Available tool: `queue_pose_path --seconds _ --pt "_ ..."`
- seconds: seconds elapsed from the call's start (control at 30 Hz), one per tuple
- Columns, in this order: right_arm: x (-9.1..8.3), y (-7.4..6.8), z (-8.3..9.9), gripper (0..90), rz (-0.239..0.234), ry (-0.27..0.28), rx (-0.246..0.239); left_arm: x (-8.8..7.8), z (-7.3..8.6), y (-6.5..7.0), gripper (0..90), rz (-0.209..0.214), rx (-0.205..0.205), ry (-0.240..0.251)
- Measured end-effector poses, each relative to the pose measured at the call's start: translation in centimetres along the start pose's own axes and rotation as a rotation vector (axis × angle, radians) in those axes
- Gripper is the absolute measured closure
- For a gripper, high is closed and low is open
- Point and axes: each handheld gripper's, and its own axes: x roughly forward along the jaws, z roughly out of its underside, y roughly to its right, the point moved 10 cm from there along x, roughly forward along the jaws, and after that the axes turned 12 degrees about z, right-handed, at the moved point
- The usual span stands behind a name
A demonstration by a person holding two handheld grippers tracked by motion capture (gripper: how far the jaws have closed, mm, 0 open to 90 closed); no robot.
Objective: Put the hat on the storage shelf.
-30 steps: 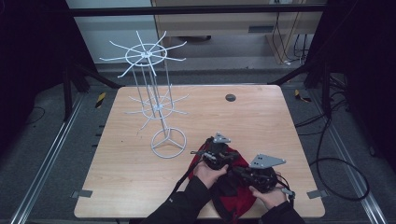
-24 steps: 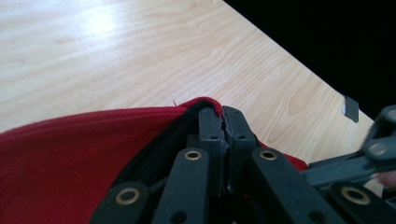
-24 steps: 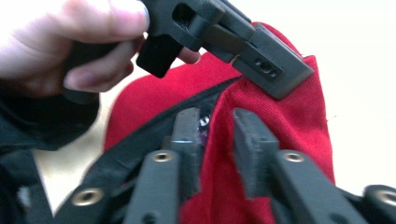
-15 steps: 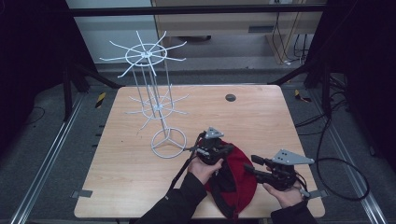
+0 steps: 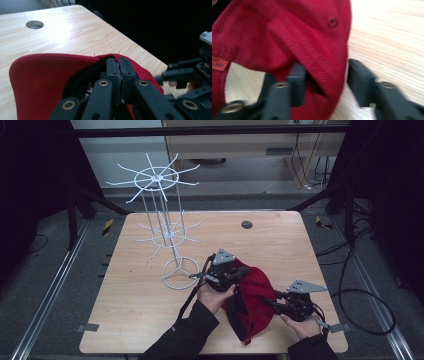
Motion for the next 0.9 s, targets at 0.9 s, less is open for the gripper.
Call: queue_pose_path --seconds 0.9 --pt "-2.1 -0.4 -3.8 80.1 0.175 0.129 -0.229 -4.0 1.2 1.3 87.7 0.028 0.073 0.026"
